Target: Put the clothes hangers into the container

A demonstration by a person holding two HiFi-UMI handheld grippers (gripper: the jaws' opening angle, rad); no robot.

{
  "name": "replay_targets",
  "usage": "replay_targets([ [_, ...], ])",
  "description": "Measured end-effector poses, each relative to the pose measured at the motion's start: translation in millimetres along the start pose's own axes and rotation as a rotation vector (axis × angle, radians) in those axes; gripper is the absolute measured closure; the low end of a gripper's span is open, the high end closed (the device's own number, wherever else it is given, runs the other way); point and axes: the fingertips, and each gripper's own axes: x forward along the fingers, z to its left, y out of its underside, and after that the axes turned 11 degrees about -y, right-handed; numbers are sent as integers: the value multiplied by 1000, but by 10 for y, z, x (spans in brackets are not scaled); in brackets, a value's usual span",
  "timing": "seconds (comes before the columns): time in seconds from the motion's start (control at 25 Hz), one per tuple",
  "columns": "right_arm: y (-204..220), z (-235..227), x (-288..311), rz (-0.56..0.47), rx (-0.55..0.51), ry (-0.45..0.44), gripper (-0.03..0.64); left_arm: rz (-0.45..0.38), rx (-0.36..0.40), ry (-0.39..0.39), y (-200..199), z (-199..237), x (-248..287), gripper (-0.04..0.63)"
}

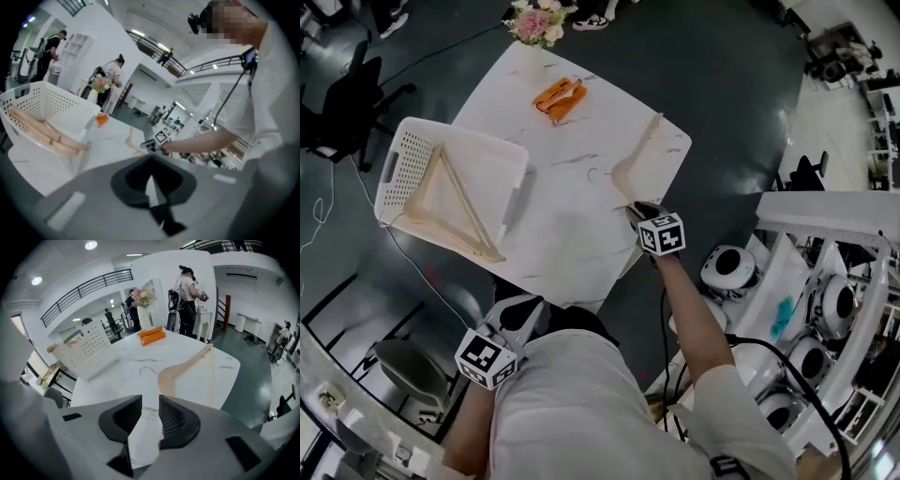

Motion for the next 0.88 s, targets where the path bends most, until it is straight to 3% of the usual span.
replay_targets([
  [0.32, 54, -407, 419, 156, -56, 44, 459, 8, -65, -51, 156, 47, 31, 592],
  [0.6, 122, -561, 575, 295, -93, 74, 453, 4, -115, -94, 246, 196, 4, 593],
  [0.76, 113, -552, 583, 311, -100, 99, 458, -8, -136, -115, 248, 275, 2, 592],
  [0.88, 123, -492, 606, 308, -122, 104, 522, -11, -143, -119, 260, 298, 17, 592],
])
